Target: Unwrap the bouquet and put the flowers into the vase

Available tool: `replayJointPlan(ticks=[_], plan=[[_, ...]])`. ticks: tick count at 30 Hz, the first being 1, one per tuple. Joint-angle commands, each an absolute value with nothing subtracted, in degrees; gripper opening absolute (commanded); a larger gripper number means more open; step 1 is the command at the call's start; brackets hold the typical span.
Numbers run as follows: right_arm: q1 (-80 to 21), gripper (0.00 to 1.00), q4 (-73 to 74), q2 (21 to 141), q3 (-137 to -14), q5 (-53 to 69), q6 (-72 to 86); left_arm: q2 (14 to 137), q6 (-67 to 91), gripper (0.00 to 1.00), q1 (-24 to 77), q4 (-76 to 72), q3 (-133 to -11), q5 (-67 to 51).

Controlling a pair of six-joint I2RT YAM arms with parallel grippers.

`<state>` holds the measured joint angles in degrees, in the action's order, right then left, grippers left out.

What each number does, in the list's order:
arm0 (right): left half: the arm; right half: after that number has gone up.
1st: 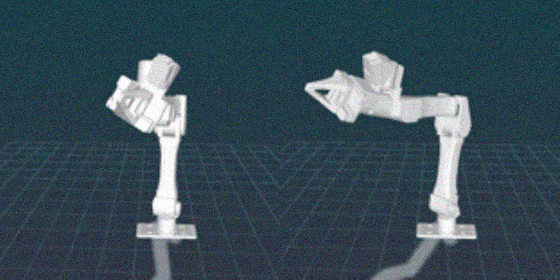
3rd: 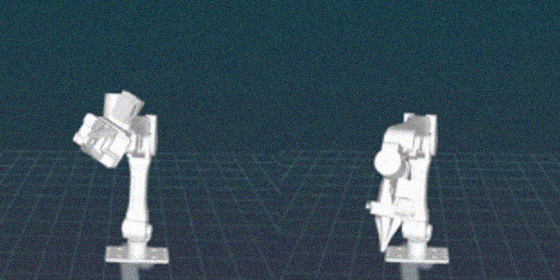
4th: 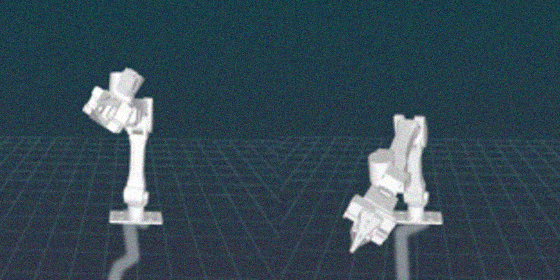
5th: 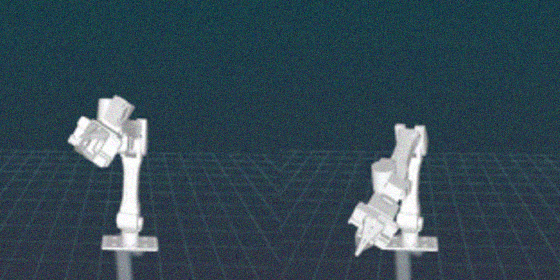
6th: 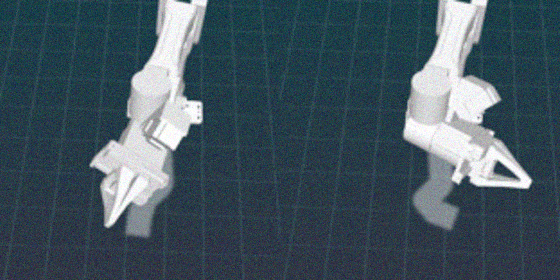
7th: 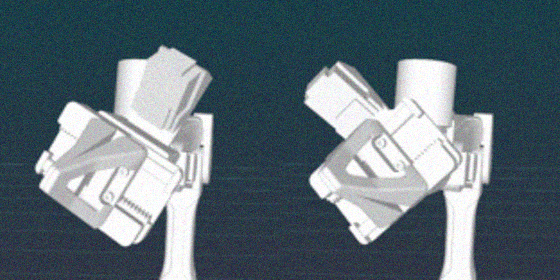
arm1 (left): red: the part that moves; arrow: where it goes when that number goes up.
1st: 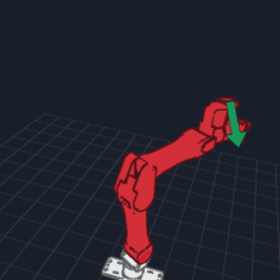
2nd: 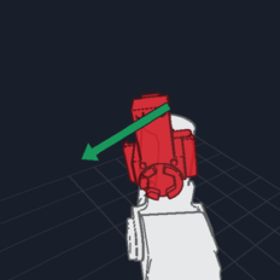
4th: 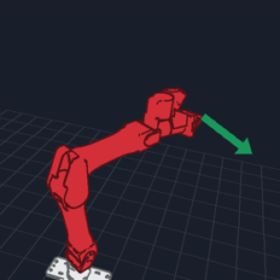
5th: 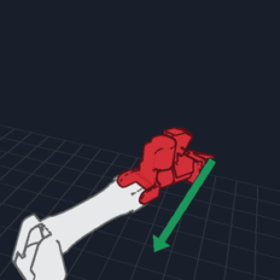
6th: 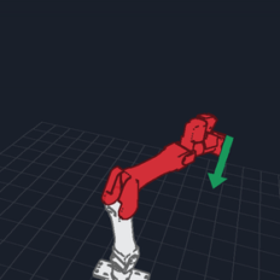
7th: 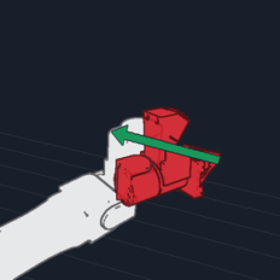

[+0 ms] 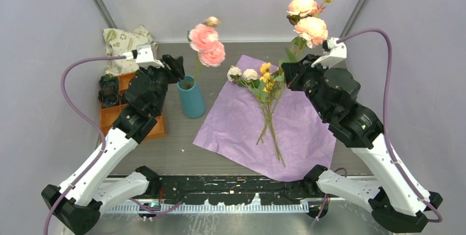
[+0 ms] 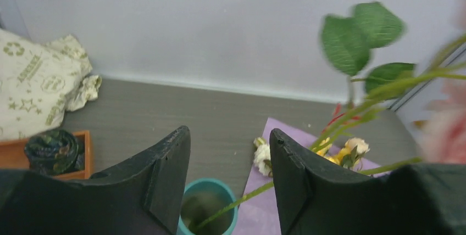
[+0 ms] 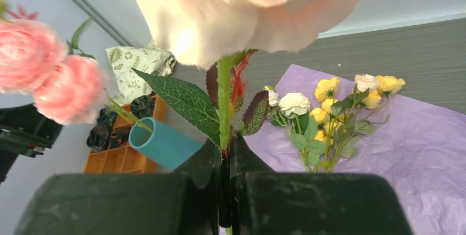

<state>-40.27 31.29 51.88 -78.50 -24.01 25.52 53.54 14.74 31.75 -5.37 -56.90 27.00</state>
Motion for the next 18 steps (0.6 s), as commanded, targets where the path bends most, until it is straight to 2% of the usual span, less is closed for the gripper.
replayJointPlan(ticks=[1,10,18], plan=[[-40.14,0.01,27.21,55.37,-83.0,-20.74,24.08,52.16,17.6,0.56,30.92,-1.67,-57.23,27.6],[-40.17,0.01,25.21,60.38,-87.75,-16.17,23.21,45.63,21.56,0.56,30.93,12.53,-60.59,28.22],[-40.17,0.01,23.34,68.0,-99.29,-8.47,22.07,38.45,25.66,0.53,30.92,26.41,-66.35,30.15]])
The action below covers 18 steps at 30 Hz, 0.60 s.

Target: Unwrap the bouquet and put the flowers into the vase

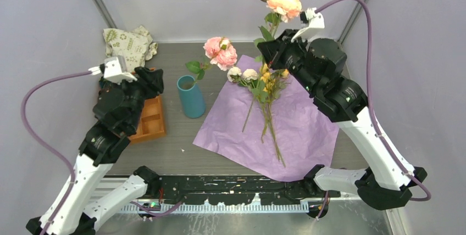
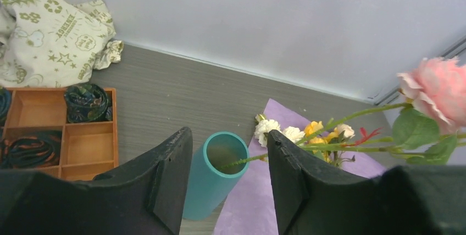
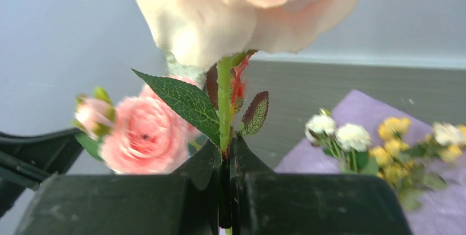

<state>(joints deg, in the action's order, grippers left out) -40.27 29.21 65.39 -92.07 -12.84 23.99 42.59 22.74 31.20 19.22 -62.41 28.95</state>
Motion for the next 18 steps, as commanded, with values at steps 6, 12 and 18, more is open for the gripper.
replayJointPlan(ticks=[6,12,18], plan=[[-40.11,0.01,13.65,72.94,-106.11,-1.49,22.14,34.94,25.37,0.52,30.91,32.64,-69.86,30.27],[-40.14,0.01,6.71,81.53,-116.97,15.93,31.3,34.57,25.56,0.51,30.91,34.68,-69.45,29.94],[-41.24,0.01,1.72,91.4,-125.55,23.1,36.53,34.01,25.34,0.51,30.87,34.66,-69.6,28.35]])
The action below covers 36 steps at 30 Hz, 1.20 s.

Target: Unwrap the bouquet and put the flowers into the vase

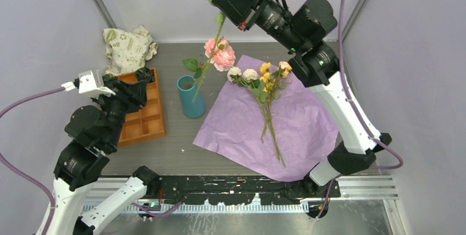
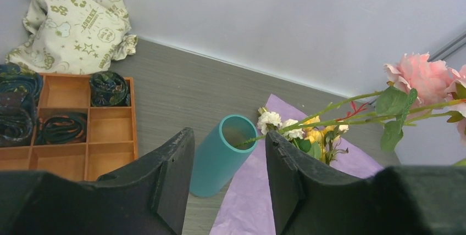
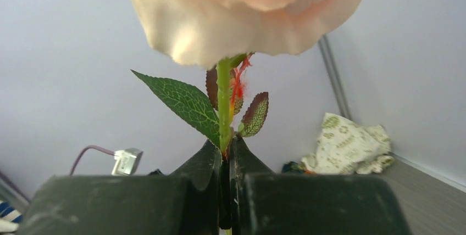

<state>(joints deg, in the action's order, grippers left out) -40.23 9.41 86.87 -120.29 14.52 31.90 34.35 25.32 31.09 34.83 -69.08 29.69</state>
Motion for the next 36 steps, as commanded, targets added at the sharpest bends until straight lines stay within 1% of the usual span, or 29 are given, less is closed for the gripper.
replayJointPlan(ticks=[1,4,6,8,10,14,20,24,26,29,31,36], plan=[[-41.52,0.01,0.97,93.12,-126.53,24.11,36.36,33.87,25.25,0.51,30.91,34.85,-69.66,28.31],[-42.99,0.01,0.35,99.18,-133.27,28.02,35.17,33.22,24.9,0.51,30.85,35.21,-69.42,28.67],[-44.87,0.01,2.83,103.22,-138.59,28.68,31.02,32.52,24.66,0.51,30.9,35.42,-69.36,29.2],[-47.61,0.01,8.25,107.17,-143.03,25.83,23.29,31.66,24.14,0.51,30.93,35.62,-69.33,29.97],[-50.47,0.01,11.32,108.81,-144.45,21.19,16.04,30.72,23.41,0.51,30.87,36.04,-69.51,30.96],[-54.6,0.01,12.22,110.3,-143.01,12.88,6.93,27.96,21.3,0.5,30.87,36.97,-69.7,33.33],[-61.59,0.01,6.15,111.53,-137.37,-0.54,-6.33,24.7,18.74,0.51,30.91,36.7,-68.42,36.22],[-68.19,0.01,-1.31,114.06,-134.95,-12.09,-21.34,25.26,18.19,0.52,30.92,36.97,-68.63,36.56],[-71.19,0.01,-6.26,115.71,-133.81,-17.05,-31.27,25.54,18.39,0.52,30.91,36.96,-68.72,36.41],[-73.92,0.01,-11.13,119.54,-134.53,-20.68,-40.41,25.41,18.78,0.52,30.93,36.62,-68.65,35.77],[-74.17,0.01,-10.93,121.46,-136.59,-21.28,-41.38,25.21,18.89,0.52,30.91,36.26,-68.72,35.45],[-74.2,0.01,-12.5,122.14,-136.11,-21.88,-41.93,25.3,18.83,0.52,30.92,36.45,-69.32,35.16]])
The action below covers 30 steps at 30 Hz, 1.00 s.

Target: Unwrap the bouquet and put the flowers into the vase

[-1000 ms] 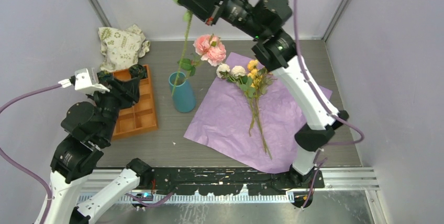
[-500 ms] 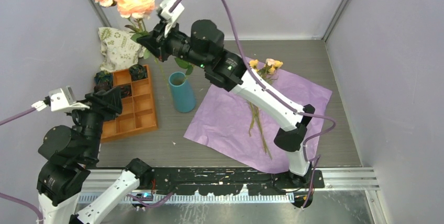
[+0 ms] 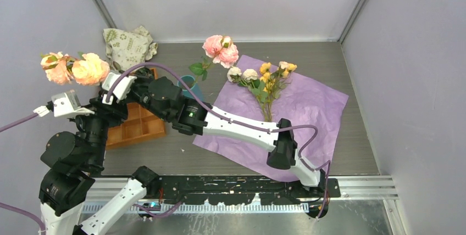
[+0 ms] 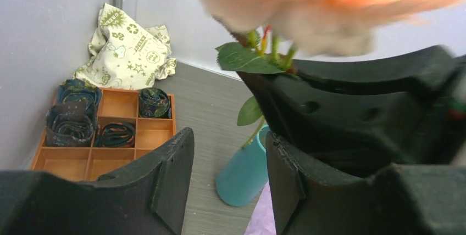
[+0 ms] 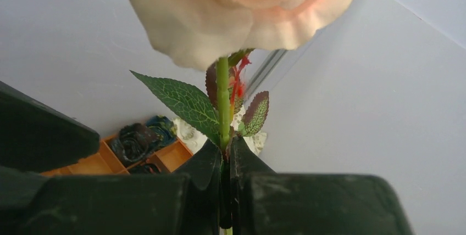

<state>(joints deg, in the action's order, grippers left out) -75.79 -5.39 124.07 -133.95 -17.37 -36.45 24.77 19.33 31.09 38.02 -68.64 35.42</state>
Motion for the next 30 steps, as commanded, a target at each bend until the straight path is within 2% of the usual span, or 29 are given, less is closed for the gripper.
replayJointPlan(ticks=[1,8,19,30], plan=[[-74.18,0.01,-12.19,122.18,-136.58,-21.82,-41.76,25.3,18.81,0.52,30.94,36.61,-69.54,35.11],[-74.58,0.01,-10.08,118.89,-137.8,-20.78,-39.24,25.02,19.71,0.52,30.92,36.88,-70.4,34.74],[-74.68,0.01,-12.85,108.91,-128.23,-20.5,-34.9,24.35,19.95,0.52,30.93,37.65,-71.06,35.46],[-74.71,0.01,-13.1,105.12,-123.35,-21.2,-30.7,23.92,20.39,0.52,30.88,38.4,-70.77,35.68]])
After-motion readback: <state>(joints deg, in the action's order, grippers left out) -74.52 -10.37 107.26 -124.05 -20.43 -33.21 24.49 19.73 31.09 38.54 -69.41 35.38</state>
